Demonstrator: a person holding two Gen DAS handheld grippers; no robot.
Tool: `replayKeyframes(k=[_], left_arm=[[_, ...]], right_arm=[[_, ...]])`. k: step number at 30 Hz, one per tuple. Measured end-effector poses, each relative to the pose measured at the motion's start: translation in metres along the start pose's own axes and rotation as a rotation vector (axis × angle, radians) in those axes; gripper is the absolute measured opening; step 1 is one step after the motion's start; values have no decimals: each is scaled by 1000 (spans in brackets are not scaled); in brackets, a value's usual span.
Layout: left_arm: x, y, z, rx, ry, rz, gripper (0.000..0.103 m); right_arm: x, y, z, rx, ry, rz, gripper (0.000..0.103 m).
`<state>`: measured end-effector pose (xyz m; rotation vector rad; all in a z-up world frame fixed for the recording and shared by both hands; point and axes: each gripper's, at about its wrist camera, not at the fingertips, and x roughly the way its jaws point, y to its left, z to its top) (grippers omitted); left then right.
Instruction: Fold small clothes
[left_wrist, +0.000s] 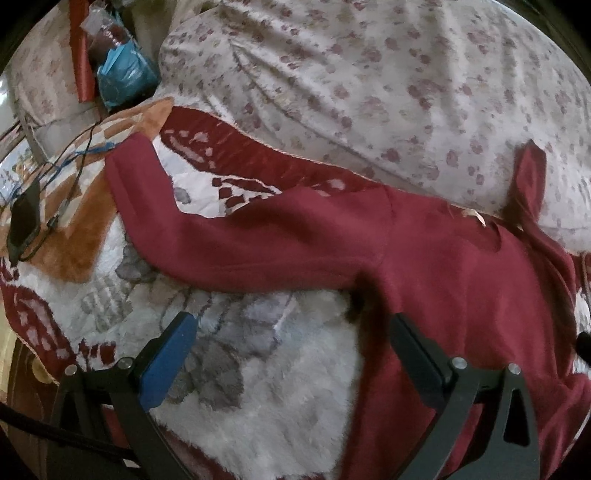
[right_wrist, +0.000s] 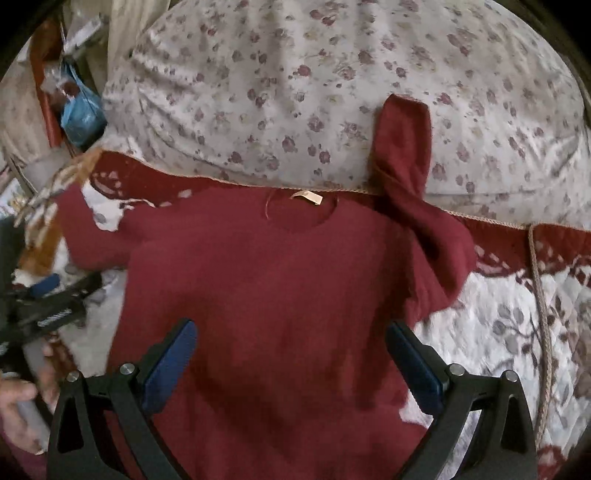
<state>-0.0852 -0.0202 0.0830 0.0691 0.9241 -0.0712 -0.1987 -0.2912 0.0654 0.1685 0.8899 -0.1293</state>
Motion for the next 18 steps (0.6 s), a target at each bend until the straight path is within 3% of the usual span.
replayKeyframes(k=[4, 18], left_arm=[[10, 7, 6, -15, 13, 0, 103], [23, -2, 0, 4, -17, -28, 103]], right_arm=[[24, 11, 1, 7, 15, 27, 103], [50, 29, -4, -17, 0, -40, 103]])
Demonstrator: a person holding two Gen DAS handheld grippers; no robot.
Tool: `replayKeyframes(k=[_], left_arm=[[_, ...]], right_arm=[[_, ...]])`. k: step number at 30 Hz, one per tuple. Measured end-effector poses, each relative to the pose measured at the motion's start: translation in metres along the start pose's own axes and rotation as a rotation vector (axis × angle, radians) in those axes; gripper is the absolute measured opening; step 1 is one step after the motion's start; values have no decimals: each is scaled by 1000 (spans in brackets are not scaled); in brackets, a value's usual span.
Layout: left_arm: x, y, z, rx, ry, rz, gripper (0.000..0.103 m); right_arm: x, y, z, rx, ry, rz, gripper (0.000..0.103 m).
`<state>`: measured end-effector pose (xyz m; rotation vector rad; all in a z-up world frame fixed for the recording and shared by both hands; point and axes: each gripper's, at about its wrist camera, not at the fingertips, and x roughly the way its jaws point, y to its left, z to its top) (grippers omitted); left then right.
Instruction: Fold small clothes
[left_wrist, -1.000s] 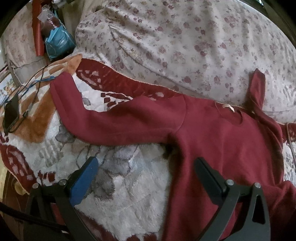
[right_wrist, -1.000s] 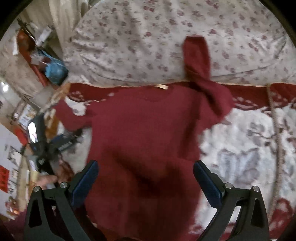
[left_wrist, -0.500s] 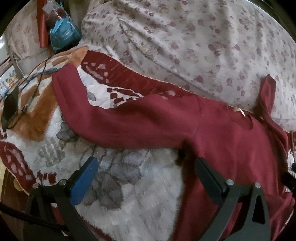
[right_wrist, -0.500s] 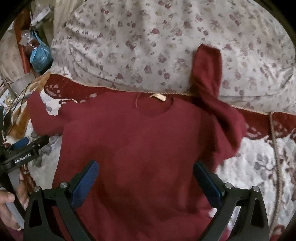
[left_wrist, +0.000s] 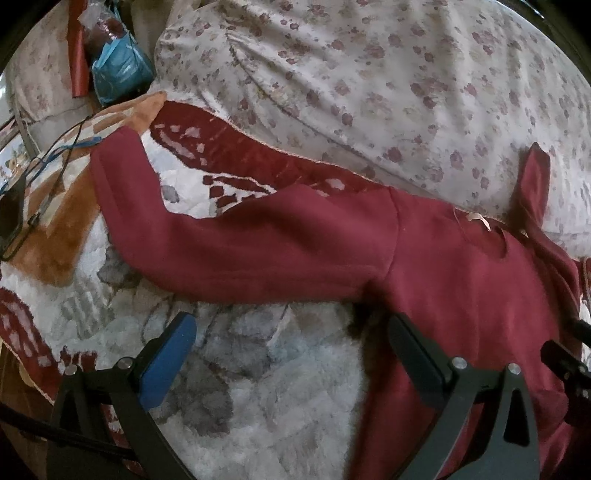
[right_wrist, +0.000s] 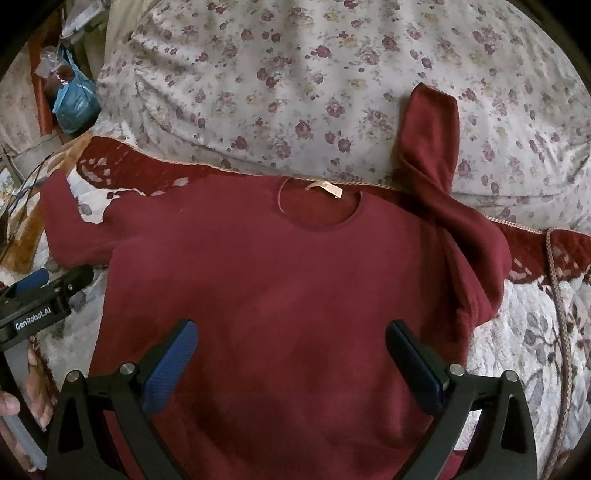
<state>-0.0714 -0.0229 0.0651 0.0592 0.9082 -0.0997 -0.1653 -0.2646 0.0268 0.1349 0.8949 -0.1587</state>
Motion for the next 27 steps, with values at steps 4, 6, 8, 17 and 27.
replayKeyframes(k=[4, 6, 8, 17, 27], left_arm=[[4, -1, -1, -1, 6, -20, 103], [7, -2, -2, 5, 10, -12, 103], [9, -1, -2, 7, 8, -3, 103], [12, 10, 3, -11, -14, 10, 103], [14, 19, 10, -45, -31, 20, 103]], right_arm=[[4, 0, 0, 13, 10, -6, 103], [6, 0, 0, 15, 12, -13, 103], [8, 2, 0, 15, 16, -11, 103], [18, 9, 0, 10, 25, -8, 103], [27, 15, 2, 21, 38, 2, 103]])
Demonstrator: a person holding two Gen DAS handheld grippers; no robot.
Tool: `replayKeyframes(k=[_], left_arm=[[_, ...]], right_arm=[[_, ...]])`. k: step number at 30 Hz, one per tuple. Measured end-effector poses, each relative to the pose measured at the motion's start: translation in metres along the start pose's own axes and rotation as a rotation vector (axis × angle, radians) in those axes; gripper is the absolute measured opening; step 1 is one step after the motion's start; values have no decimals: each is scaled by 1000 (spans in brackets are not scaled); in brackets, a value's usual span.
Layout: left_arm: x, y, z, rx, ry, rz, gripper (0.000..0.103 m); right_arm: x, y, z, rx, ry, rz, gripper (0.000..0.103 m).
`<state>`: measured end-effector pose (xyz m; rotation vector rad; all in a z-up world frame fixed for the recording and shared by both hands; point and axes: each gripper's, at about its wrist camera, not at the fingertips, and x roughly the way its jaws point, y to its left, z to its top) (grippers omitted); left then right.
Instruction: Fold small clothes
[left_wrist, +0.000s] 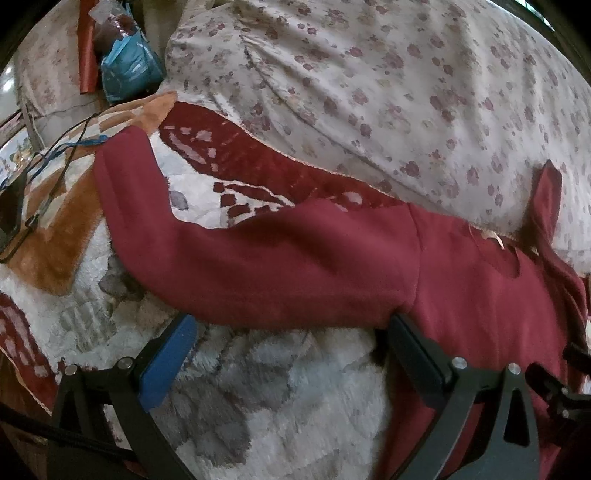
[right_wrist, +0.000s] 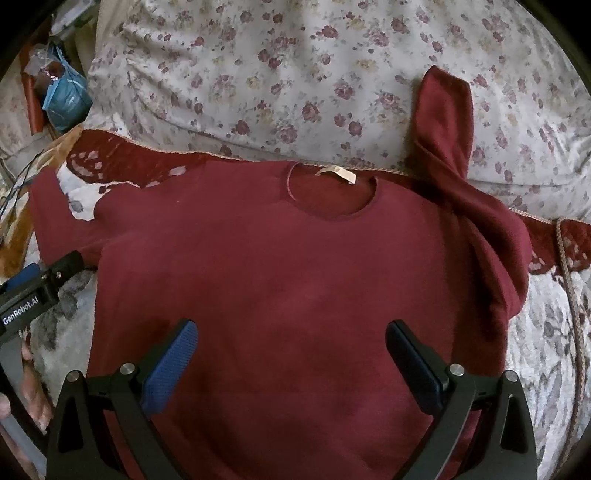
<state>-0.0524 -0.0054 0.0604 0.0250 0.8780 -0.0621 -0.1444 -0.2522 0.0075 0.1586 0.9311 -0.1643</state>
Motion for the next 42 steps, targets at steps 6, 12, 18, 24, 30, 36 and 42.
replayKeyframes(k=[6, 12, 18, 24, 30, 36, 42], left_arm=[[-2, 17, 7, -59, -20, 51, 103], [-5, 53, 30, -145, -44, 175, 103], [9, 93, 73, -182, -51, 311, 103], [37, 138, 104, -244, -13, 428, 102], [77, 160, 110, -260, 79, 449, 53], [77, 150, 114, -221, 71, 400, 10], [40, 92, 110, -140, 1, 248, 10]], right_arm=[[3, 2, 1, 42, 19, 59, 103], [5, 6, 5, 20, 34, 65, 103], [4, 11, 4, 0, 45, 92, 103], [8, 11, -2, -8, 74, 104, 103], [9, 10, -3, -1, 83, 123, 103], [4, 9, -2, -10, 64, 128, 103], [-6, -6, 3, 30, 27, 120, 103]])
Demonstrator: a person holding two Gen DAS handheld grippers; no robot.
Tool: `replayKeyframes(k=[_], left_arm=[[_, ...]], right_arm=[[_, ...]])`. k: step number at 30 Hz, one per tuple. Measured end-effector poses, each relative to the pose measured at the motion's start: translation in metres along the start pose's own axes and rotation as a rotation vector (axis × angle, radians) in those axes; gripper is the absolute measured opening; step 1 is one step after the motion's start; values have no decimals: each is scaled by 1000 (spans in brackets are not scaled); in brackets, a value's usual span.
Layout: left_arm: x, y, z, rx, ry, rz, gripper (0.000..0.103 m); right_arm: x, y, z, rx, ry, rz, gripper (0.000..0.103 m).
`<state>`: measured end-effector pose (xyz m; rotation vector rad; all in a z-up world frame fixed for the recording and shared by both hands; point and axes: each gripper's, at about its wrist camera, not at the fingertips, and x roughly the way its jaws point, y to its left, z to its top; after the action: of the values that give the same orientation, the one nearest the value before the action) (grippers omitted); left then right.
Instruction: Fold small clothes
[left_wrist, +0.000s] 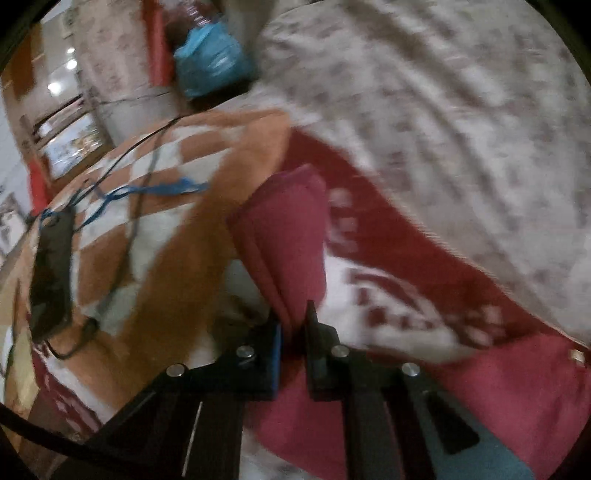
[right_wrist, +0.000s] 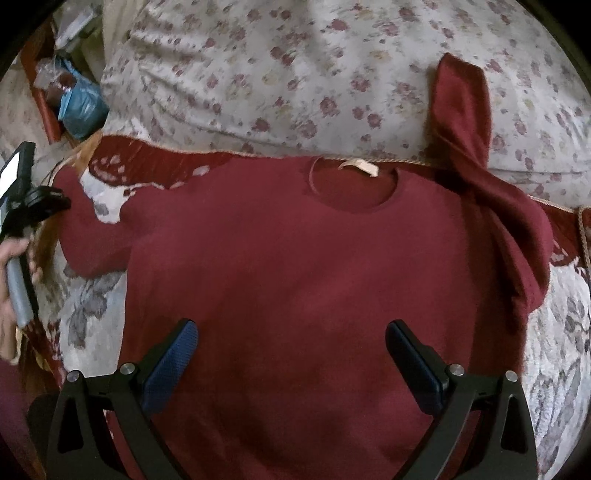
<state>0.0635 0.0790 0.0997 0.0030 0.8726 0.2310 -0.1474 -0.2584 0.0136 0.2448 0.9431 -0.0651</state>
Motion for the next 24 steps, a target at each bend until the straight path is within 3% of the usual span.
replayKeyframes(k=[6, 13, 20, 24], left_arm=[[-50, -72, -18, 102, -39, -162, 9], [-89, -168, -54, 248, -14, -327, 9], [-100, -242, -101, 361, 34, -423, 9], [-96, -265, -123, 398, 70, -445, 9]], right_arm=[[-14, -16, 0, 7, -24, -27, 103], [-30, -46, -3, 62, -47, -53, 103], [-51, -90, -7, 120, -79, -126, 103], [-50, -109, -11, 156, -66, -135, 103]])
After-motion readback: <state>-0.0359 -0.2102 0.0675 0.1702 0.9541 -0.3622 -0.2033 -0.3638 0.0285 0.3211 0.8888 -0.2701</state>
